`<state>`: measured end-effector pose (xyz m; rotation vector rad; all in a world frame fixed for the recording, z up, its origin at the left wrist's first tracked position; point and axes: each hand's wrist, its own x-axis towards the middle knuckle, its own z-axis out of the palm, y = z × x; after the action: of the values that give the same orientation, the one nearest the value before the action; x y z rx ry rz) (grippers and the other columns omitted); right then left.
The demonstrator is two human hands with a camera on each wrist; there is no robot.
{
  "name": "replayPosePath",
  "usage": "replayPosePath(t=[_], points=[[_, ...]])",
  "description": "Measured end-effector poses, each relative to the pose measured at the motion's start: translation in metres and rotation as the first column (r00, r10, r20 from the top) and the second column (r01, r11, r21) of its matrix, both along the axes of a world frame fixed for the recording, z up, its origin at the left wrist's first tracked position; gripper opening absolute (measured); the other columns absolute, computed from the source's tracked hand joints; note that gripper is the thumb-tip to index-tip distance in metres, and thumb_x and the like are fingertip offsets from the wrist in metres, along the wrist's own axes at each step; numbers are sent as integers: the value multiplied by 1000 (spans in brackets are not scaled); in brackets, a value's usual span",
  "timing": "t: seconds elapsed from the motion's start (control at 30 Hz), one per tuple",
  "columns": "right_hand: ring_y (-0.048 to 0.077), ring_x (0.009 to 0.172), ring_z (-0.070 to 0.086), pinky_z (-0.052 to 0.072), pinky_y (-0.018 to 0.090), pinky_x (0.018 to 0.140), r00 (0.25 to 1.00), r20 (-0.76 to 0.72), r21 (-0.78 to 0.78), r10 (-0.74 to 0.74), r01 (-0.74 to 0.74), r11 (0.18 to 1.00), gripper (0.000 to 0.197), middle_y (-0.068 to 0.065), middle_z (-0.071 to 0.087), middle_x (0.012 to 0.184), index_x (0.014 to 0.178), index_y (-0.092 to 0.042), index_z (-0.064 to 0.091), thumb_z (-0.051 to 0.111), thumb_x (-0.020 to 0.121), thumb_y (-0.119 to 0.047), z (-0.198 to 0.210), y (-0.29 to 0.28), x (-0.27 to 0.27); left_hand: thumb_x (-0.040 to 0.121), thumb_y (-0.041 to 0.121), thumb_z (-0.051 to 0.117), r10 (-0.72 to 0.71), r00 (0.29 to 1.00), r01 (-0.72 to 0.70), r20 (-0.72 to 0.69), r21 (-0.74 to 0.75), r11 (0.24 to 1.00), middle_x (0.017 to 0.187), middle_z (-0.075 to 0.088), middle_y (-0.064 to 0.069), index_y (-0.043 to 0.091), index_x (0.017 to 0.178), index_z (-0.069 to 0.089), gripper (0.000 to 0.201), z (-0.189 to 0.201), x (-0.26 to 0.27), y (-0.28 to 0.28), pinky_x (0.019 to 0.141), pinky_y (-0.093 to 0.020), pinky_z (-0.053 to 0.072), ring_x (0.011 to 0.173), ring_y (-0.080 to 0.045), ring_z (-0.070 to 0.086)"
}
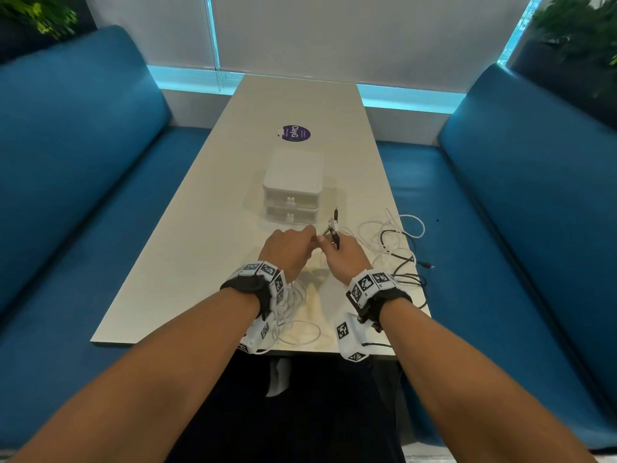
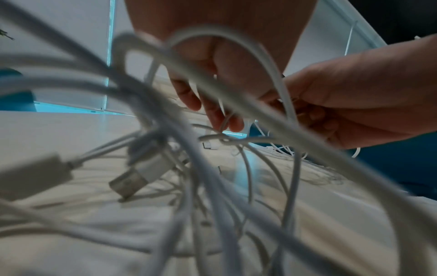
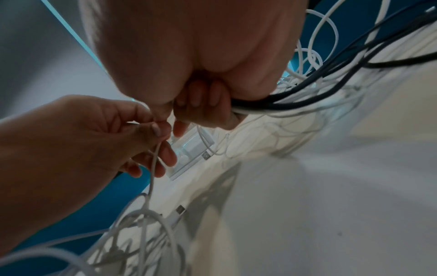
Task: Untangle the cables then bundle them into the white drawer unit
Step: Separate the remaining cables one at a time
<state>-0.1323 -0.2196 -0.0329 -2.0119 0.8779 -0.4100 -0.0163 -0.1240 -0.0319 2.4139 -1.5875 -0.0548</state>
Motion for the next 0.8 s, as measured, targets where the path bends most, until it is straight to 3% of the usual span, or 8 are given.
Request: replayPosePath(t=[0.1,0.23,0.3,0.4,0.53,0.6,0.67,0.8], points=[[16,72,57,38,29,67,999,14,-16,-40,41,999,25,-3,62,75,82,-20,65,52,99,-33,-2,0,3,101,30,51,-23,998,23,-61,-10,1000,99,71,-3,18,113,51,17,-5,0,1,72,-41,51,86,-31,64],[21,82,58,38,28,70,995,-41,-112,-93,88,990,22,-3,63,86,85,-23,66,50,100,-27,-4,-2,8,100,23,49,-78,988,50,132,205,977,100,69,-7,15,114,53,17,-7,4,11,78,-38,41,87,-32,64],[24,87,61,45,32,72,994,-74,-132,-78,68,989,23,-1,66,93,93,-19,68,48,100,-28,-5,0,9,99,15,43,-83,977,27,197,273,962,95,68,-7,17,106,56,14,-4,7,14,74,-35,37,80,-29,62],[29,93,62,49,38,78,993,-85,-122,-81,70,990,28,7,68,100,104,-12,65,44,101,-31,-6,2,9,99,9,44,-117,964,39,240,306,951,95,67,-7,16,108,55,16,3,8,15,68,-33,36,80,-30,63],[21,80,57,39,29,62,998,-33,-80,-58,55,995,24,-2,60,82,92,-15,60,49,100,-35,1,2,7,95,6,49,-102,978,49,184,273,961,92,62,-8,18,99,47,13,8,7,10,61,-35,40,71,-29,53],[21,80,58,38,29,63,999,-43,-104,-30,26,994,29,-3,60,79,91,-14,64,48,101,-35,3,0,6,94,6,51,-115,980,69,162,266,962,91,61,-7,20,94,41,17,4,8,5,59,-35,40,69,-27,51],[24,83,60,41,32,68,996,-77,-123,-35,26,992,30,2,64,85,95,-11,66,47,101,-33,0,-3,6,97,10,49,-133,978,90,158,256,963,95,62,-6,19,100,48,9,0,8,3,60,-36,44,72,-27,55],[29,84,61,50,38,72,973,-229,-188,-27,-17,982,22,8,64,93,94,-15,55,42,100,-33,-5,-3,7,102,18,42,-173,969,127,177,245,961,113,61,-3,25,127,55,30,-6,12,10,66,-34,37,84,-27,62]])
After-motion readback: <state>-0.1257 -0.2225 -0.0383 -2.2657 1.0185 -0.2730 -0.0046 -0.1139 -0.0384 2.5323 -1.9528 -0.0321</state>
